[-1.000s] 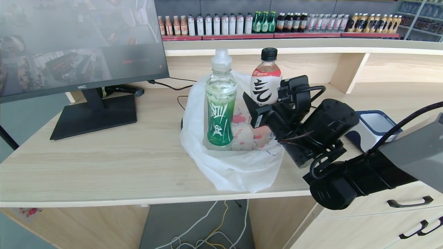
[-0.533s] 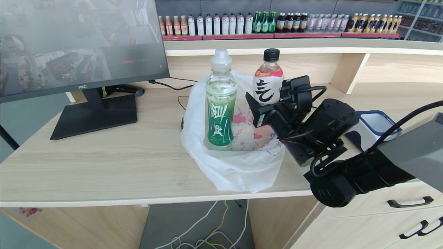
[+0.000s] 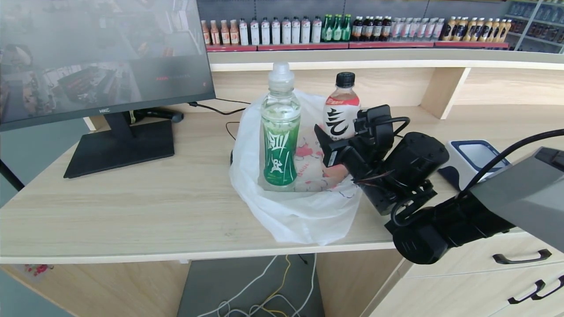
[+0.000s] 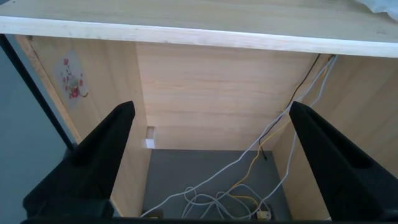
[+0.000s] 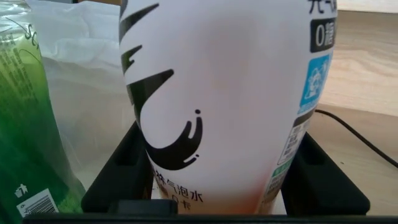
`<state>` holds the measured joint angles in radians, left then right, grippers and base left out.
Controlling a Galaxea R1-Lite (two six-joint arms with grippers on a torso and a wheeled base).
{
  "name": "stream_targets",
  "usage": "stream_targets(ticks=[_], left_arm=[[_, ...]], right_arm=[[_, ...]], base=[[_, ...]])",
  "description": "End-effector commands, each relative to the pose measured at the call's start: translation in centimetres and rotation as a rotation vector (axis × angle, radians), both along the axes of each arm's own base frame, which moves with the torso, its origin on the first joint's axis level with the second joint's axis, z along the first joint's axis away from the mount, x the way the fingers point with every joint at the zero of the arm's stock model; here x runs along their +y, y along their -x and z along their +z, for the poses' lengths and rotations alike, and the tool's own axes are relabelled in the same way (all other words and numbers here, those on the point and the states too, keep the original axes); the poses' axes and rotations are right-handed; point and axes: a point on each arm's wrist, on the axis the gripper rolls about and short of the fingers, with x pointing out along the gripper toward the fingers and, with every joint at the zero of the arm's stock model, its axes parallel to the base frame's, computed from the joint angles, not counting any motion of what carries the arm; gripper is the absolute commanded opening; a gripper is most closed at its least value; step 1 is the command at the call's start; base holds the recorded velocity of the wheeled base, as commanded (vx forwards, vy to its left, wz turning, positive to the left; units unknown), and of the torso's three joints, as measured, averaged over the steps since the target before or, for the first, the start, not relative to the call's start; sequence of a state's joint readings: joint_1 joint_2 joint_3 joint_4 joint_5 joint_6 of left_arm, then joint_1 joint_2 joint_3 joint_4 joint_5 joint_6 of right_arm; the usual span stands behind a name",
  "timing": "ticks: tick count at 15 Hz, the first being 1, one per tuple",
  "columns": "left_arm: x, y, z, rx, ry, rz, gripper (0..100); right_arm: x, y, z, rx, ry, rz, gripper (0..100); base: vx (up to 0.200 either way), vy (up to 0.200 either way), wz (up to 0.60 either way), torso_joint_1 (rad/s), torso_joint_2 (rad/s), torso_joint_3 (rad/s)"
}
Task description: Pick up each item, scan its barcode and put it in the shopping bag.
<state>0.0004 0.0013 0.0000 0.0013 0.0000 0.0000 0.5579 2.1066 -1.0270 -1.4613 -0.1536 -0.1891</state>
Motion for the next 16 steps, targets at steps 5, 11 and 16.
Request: stream_targets(ticks=[5, 11, 16], left_arm=[[0.0, 0.0, 0.0, 0.001, 0.0, 0.001, 100], [0.0, 0.0, 0.0, 0.001, 0.0, 0.001, 100], [0.0, 0.0, 0.0, 0.001, 0.0, 0.001, 100]], right_arm=[[0.1, -0.1, -0.8, 0.022, 0.009, 0.004, 0], [0.1, -0.1, -1.4, 0.046, 0.007, 0.008, 0], [0.2, 0.0, -1.5, 0.051, 0.0, 0.014, 0]], base=[[0.0, 0.0, 0.0, 0.0, 0.0, 0.0], [0.0, 0.0, 0.0, 0.0, 0.0, 0.0], [0.0, 0.0, 0.0, 0.0, 0.0, 0.0]])
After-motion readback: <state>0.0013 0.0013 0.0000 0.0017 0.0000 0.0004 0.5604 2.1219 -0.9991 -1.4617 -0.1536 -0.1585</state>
